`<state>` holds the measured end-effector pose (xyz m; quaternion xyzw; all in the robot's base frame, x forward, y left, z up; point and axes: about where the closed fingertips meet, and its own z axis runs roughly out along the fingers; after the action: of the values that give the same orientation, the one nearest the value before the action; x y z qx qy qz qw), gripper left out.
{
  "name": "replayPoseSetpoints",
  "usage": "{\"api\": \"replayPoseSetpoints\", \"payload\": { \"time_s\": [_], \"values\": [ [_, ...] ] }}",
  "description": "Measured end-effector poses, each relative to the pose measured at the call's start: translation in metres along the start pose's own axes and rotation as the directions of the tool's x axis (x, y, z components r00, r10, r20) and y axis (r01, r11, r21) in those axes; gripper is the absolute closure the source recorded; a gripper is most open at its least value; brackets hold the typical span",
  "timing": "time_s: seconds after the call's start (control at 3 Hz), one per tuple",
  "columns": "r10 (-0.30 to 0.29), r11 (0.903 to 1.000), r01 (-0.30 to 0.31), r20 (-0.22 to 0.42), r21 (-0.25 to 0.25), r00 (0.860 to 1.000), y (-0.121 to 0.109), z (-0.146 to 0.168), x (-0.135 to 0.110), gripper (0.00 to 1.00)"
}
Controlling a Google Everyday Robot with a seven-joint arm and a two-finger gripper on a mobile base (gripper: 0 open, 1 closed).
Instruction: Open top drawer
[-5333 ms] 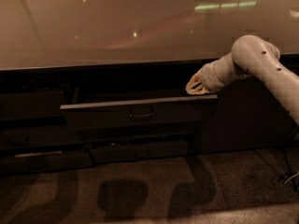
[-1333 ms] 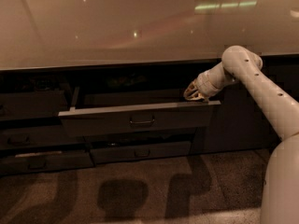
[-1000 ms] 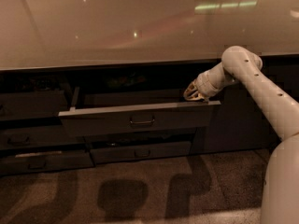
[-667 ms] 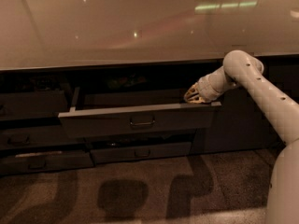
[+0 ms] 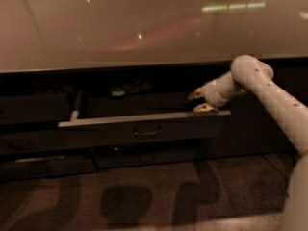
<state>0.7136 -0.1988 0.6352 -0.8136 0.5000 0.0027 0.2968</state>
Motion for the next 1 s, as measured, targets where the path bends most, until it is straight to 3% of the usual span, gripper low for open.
{"api": "replayPoseSetpoints", "payload": {
  "time_s": [0.33,1.0],
  "values": [
    [0.0,1.0,0.0,0.0,0.0,1.0,-0.0053,-0.0016,-0.005,0.0],
    [0.0,1.0,0.0,0.0,0.0,1.0,-0.0104,0.0034,-0.0117,0.0]
  ]
}}
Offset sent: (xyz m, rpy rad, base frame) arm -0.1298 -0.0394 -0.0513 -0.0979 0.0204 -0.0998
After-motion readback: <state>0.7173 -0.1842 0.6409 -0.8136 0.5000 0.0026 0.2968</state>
